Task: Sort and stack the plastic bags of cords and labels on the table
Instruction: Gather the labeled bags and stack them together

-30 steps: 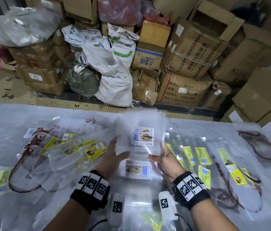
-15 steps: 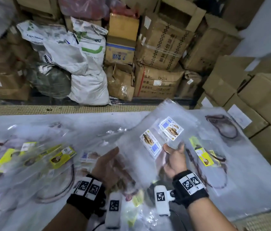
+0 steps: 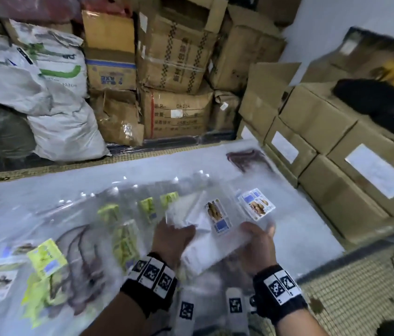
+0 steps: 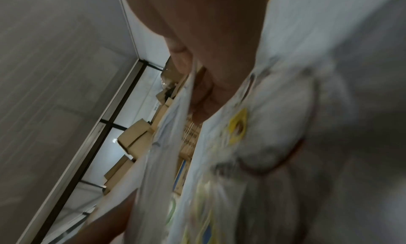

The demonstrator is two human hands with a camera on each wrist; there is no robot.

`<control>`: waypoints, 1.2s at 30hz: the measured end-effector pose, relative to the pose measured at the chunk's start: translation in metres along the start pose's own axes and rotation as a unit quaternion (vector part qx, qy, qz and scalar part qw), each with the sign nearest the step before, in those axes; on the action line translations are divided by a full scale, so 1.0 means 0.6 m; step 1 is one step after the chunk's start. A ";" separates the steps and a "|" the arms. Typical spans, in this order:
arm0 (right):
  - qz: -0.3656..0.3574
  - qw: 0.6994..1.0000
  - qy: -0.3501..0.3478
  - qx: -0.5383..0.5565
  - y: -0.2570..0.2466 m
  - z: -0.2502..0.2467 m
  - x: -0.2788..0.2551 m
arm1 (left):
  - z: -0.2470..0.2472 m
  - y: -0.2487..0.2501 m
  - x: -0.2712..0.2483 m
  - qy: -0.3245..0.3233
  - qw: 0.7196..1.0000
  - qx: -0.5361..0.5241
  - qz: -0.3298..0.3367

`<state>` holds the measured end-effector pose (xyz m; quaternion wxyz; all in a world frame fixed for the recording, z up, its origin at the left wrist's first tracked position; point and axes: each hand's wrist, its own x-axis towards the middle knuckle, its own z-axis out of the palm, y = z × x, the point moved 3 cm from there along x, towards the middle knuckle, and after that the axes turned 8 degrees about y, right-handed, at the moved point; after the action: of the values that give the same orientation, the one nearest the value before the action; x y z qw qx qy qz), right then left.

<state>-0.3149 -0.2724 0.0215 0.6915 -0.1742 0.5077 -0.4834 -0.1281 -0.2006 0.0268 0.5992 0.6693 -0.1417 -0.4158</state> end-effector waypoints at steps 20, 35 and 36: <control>-0.020 0.971 0.171 -0.168 -0.202 -0.358 0.169 | 0.348 -0.127 -0.064 -0.078 0.947 0.308 0.041; -0.100 0.949 0.116 -0.277 -0.230 -0.359 0.182 | 0.337 -0.112 -0.053 -0.052 0.910 0.404 0.079; -0.106 0.944 0.123 -0.286 -0.237 -0.368 0.185 | 0.336 -0.113 -0.053 -0.051 0.909 0.405 0.080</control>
<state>-0.5751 -0.3782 -0.0273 0.4893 -0.3563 0.6843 -0.4066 -0.3150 -0.3002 -0.0105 0.2999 0.8189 -0.3813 -0.3065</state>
